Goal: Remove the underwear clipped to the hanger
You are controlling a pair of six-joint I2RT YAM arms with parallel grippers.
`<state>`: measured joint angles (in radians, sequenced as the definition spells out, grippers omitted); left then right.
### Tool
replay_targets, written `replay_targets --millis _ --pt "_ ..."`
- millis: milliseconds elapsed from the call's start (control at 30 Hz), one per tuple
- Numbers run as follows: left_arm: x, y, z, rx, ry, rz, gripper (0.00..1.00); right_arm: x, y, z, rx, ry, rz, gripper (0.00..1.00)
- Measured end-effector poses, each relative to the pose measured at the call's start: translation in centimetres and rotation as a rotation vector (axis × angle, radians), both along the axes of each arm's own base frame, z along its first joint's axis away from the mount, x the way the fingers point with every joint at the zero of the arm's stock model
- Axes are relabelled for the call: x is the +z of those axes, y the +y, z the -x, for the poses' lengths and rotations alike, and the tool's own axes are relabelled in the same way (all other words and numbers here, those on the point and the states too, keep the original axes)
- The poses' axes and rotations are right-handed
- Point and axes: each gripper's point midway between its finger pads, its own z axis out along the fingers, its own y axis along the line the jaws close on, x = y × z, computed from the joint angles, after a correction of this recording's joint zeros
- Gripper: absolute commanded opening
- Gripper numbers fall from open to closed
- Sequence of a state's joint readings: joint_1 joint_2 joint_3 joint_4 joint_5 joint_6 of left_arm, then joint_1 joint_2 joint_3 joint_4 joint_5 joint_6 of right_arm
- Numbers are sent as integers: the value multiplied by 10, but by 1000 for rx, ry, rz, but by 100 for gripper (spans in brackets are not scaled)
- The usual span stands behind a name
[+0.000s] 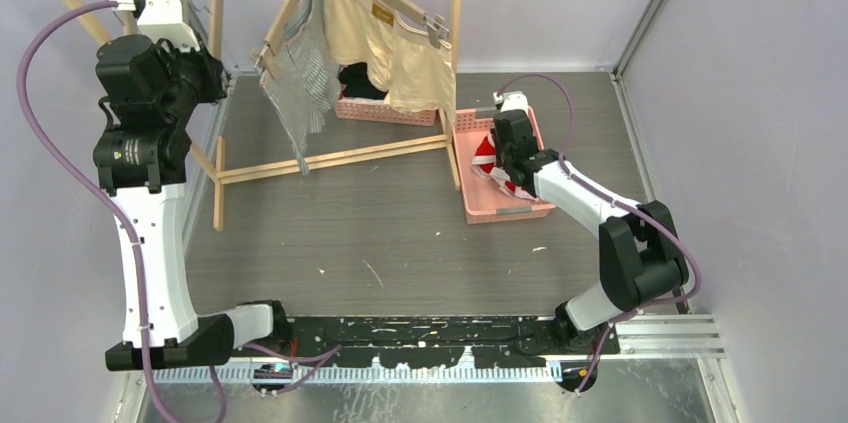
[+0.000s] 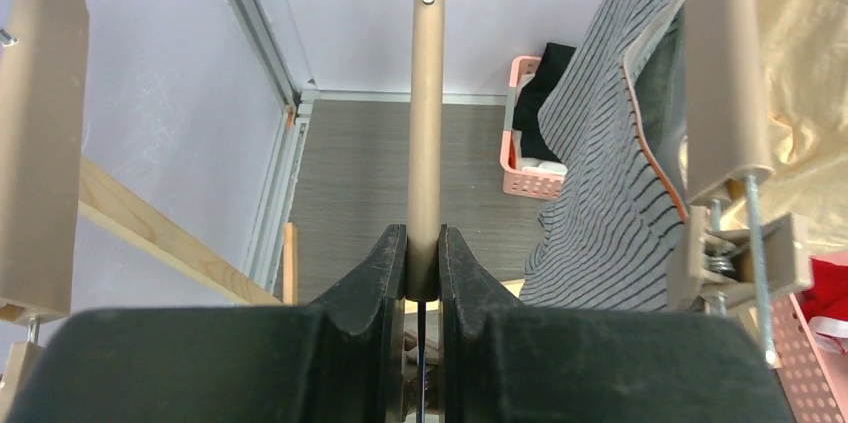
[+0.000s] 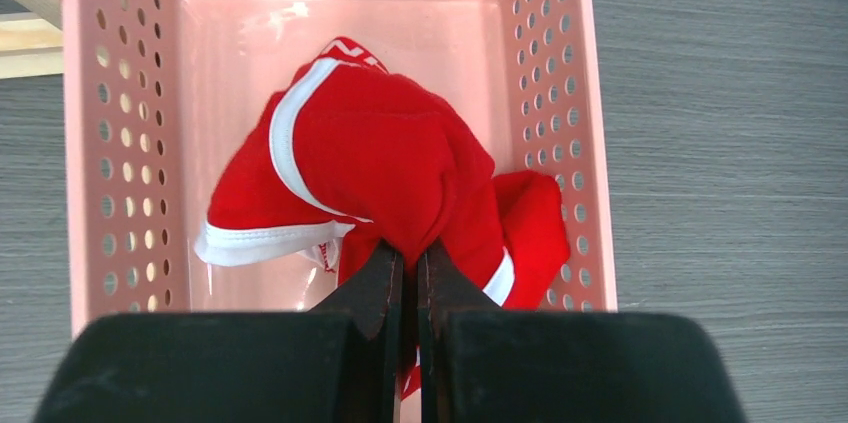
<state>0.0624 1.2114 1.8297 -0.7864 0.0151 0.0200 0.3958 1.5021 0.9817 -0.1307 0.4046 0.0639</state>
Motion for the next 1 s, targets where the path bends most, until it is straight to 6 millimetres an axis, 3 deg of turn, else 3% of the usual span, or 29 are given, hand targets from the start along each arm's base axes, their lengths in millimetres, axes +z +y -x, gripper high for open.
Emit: replay_targets --millis 167,367,1000 --pt "-2 10 -5 32 -7 13 0 -14 -2 -4 -15 22 -9 1" --pt "0 23 -11 70 -39 34 0 -16 0 -7 -14 19 -24 1" --pt "-2 43 -28 132 -104 83 1 -47 5 -5 -3 89 -32 1"
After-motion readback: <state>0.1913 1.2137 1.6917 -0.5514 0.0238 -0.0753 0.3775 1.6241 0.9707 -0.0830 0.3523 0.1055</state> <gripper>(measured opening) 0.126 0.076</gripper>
